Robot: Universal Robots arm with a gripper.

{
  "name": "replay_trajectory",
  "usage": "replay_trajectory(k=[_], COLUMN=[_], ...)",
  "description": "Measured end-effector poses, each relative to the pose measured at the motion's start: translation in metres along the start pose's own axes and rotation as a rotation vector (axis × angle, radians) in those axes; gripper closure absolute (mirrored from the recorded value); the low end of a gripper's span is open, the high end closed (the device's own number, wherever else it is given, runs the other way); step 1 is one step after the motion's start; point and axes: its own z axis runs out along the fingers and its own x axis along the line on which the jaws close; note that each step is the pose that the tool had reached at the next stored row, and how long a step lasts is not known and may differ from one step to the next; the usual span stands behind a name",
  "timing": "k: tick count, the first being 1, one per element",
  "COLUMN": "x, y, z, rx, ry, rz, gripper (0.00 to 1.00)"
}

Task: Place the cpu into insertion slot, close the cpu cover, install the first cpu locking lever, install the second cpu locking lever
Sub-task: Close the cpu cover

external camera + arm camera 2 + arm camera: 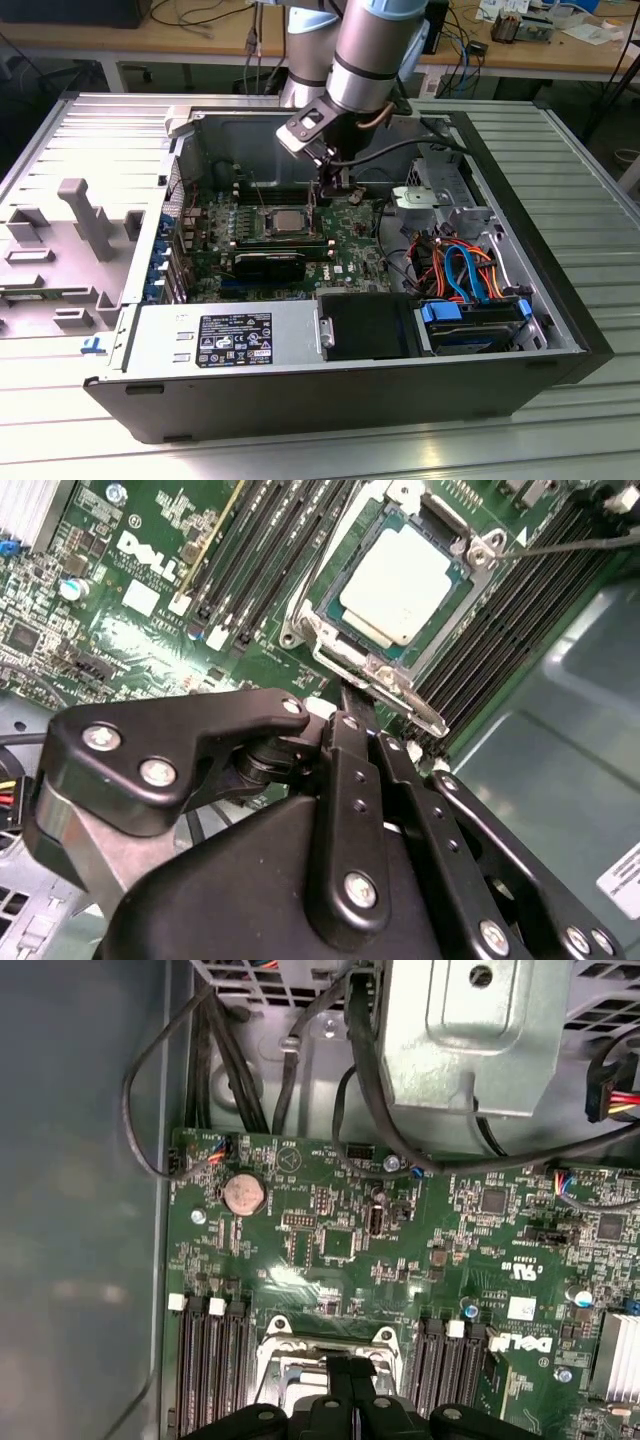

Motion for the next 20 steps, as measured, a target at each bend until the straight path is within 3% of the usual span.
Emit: replay_trajectory(k=[10,15,20], x=[0.0019,0.0037,0.0047], y=[-0.0195,-0.0388,-0.0496], z=[0.0097,0.0215,0.0314], rx=[-0.0005,-0.0012,-0.0018], ry=[0.0025,0.0054,0.0054], rz=[-0.022,-0.028,-0.028], gripper=[0.89,0.89,0.89])
